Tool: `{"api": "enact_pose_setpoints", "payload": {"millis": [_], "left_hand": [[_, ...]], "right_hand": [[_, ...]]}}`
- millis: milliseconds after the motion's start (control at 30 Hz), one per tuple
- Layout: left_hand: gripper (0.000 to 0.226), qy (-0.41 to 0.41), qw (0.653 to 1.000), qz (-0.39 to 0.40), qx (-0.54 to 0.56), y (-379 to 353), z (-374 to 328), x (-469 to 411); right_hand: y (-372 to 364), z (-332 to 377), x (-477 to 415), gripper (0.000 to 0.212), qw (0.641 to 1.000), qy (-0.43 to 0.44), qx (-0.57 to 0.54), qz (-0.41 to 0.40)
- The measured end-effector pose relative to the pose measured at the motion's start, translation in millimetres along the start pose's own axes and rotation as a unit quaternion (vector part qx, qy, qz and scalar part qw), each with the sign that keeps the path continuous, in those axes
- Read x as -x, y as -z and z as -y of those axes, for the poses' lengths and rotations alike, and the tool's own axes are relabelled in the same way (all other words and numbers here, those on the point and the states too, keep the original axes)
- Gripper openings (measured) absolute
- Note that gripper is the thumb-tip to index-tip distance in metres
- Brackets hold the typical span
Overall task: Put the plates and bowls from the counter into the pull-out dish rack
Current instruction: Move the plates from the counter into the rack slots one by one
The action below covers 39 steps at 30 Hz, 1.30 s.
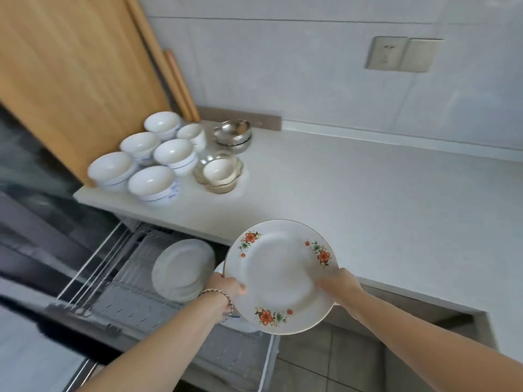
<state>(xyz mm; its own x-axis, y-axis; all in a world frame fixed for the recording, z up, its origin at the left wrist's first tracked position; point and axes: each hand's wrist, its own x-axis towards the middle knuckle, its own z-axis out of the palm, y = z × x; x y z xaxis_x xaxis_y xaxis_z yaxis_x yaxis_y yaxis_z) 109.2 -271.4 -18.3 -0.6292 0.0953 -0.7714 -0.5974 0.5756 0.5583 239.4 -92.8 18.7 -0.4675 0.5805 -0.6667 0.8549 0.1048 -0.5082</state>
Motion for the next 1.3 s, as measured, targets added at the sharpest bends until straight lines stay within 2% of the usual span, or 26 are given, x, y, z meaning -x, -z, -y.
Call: {"api": "enact_pose_setpoints", "payload": {"millis": [233,433,833,1033,1133,1300], "left_hand": [[0.053,0.008,1.000,-0.023,0.017,148,33,-53],[0.055,0.021,0.999,-0.026,-0.031,217,38,-100],[0.057,0.092,0.990,-0.033,-0.100,253,47,-211],[0.046,0.130,0.978,-0.022,-0.160,266,58,-267],[0.042,0.120,0.972,-0.021,-0.202,267,63,-302],[0.037,0.055,0.956,0.001,-0.288,263,58,-359]], "right_hand": [[-137,85,13,0.039,1.000,0.004,0.023,0.002],[-210,118,4,0.039,0.999,-0.045,-0.028,0.010],[-295,142,-65,0.041,0.992,-0.082,-0.050,0.080],[-339,150,-104,0.043,0.988,-0.120,-0.038,0.091],[-364,151,-128,0.043,0.987,-0.131,-0.052,0.074],[-406,152,-161,0.056,0.982,-0.165,-0.092,0.016]]}}
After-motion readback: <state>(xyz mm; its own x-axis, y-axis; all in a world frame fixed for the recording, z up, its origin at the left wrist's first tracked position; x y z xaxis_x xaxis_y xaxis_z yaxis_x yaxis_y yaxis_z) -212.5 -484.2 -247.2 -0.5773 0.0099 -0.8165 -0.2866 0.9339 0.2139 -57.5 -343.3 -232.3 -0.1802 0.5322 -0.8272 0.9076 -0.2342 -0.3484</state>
